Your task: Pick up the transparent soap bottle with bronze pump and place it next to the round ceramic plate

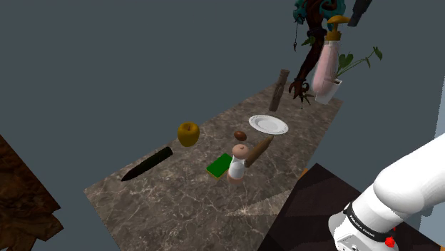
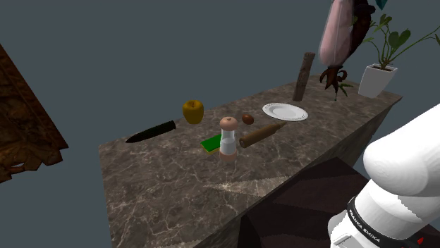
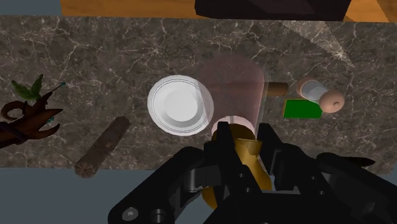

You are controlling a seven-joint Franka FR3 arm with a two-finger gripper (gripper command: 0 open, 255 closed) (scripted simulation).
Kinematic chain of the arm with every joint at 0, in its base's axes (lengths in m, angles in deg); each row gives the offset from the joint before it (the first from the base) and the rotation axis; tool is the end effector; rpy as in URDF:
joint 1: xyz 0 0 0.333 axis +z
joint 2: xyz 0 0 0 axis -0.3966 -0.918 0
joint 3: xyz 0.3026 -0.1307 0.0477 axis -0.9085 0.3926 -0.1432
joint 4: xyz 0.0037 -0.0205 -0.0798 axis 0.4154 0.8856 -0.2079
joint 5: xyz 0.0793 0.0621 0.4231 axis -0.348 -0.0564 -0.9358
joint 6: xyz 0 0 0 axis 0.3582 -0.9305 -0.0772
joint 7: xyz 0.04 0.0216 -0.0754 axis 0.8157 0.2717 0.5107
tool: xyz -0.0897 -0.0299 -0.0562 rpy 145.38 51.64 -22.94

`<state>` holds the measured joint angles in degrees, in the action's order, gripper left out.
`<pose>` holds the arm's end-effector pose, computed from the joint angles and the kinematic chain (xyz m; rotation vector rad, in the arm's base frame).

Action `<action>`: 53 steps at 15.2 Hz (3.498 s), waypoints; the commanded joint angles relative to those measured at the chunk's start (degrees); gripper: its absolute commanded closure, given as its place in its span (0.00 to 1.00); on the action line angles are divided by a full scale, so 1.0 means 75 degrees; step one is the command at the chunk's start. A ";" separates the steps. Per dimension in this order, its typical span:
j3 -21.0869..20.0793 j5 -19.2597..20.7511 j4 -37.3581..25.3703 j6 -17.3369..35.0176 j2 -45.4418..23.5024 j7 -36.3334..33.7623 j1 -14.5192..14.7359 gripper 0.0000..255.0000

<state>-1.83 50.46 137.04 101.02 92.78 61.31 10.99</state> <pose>0.4015 -0.1895 0.8419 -3.1291 -0.2366 -0.0170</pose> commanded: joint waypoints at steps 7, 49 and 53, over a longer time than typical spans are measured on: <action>-0.0005 0.0110 0.1495 0.0876 0.0632 0.0028 -0.0031 1.00; 0.0016 0.0374 0.7490 0.5279 0.2237 -0.0180 -0.0151 1.00; 0.0041 0.0392 0.7895 0.5690 0.2231 -0.0182 -0.0162 1.00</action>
<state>-1.58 53.37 195.59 142.84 109.64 59.93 9.79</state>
